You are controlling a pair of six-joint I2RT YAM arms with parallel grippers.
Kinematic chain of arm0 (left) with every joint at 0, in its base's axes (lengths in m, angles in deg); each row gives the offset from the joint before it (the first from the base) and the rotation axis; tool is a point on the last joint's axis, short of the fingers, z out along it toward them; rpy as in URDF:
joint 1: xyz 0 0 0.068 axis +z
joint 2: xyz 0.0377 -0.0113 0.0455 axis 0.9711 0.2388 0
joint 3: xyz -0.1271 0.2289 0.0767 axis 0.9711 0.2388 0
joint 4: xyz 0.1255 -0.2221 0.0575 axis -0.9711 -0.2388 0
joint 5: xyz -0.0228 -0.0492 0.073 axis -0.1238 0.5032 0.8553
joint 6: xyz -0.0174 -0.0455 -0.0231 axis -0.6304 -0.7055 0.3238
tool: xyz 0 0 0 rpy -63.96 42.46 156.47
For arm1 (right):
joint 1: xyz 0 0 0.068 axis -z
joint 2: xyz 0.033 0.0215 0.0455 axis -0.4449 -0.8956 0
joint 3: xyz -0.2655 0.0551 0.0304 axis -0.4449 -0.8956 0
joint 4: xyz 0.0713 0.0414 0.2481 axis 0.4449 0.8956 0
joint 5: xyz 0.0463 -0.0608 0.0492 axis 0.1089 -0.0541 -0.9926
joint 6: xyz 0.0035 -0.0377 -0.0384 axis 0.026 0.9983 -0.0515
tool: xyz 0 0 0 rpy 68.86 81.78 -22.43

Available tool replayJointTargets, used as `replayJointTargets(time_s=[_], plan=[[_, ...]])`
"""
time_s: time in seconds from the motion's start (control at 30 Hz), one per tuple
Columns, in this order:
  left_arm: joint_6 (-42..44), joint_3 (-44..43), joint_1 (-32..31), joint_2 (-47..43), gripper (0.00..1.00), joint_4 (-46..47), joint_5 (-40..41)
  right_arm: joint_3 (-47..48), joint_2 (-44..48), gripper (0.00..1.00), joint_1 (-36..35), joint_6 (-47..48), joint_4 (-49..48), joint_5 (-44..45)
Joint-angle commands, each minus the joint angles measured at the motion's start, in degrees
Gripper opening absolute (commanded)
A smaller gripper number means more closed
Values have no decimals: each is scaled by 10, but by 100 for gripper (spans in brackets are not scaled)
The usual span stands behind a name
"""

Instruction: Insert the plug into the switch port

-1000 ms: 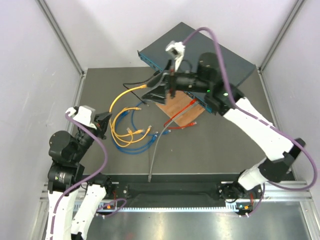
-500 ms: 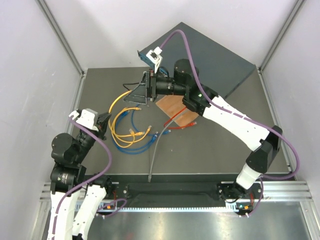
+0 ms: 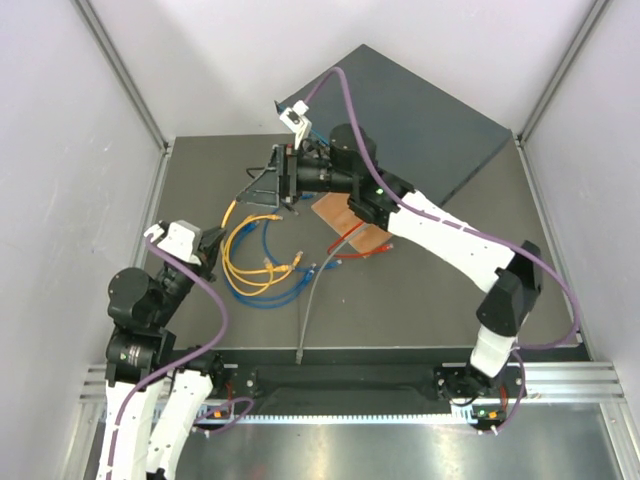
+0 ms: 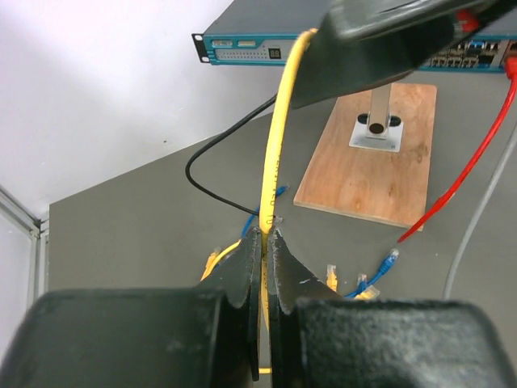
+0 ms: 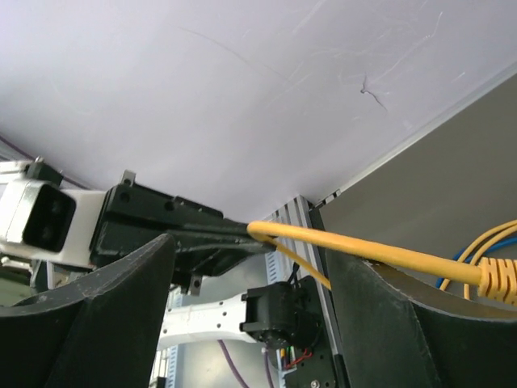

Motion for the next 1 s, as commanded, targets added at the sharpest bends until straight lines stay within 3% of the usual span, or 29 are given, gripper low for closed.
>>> replayJointTargets(time_s=[0.0,0.07,0.17,0.2,0.27,0.3,0.37,0.43,0.47,0.5,0.53,0.63,0.67,0.8,0.97], plan=[[21,10,2,-11,0,39,-23,49,-20,73,-12,-14,-48,5],[27,13,2,-12,0,39,-33,54,-26,69,-12,-22,-55,3],[42,20,2,-14,0,39,-49,64,-35,52,-12,-27,-62,4],[48,22,2,-16,0,37,-54,66,-35,41,-12,-27,-65,2],[56,27,2,-18,0,34,-63,69,-36,30,-12,-19,-66,-1],[68,28,2,-18,0,27,-69,70,-37,16,-12,-10,-65,-3],[80,34,2,-25,0,22,-84,70,-35,0,-12,1,-64,-6],[78,39,2,-29,4,18,-82,68,-35,0,-11,19,-65,-21],[72,38,2,-28,12,15,-81,67,-34,0,-11,30,-65,-29],[64,35,2,-28,38,9,-76,68,-31,0,-11,68,-59,-40],[52,26,2,-24,52,1,-70,68,-28,0,-11,95,-50,-61],[-17,-7,2,-6,75,-29,-25,43,-1,0,-9,224,-13,-98],[-91,-49,2,15,78,-62,2,-6,47,0,-10,380,30,-112],[-196,-109,2,39,76,-60,-51,-46,89,0,-11,541,94,-139],[-340,-121,3,59,60,21,-177,-67,125,0,-24,678,163,-150]])
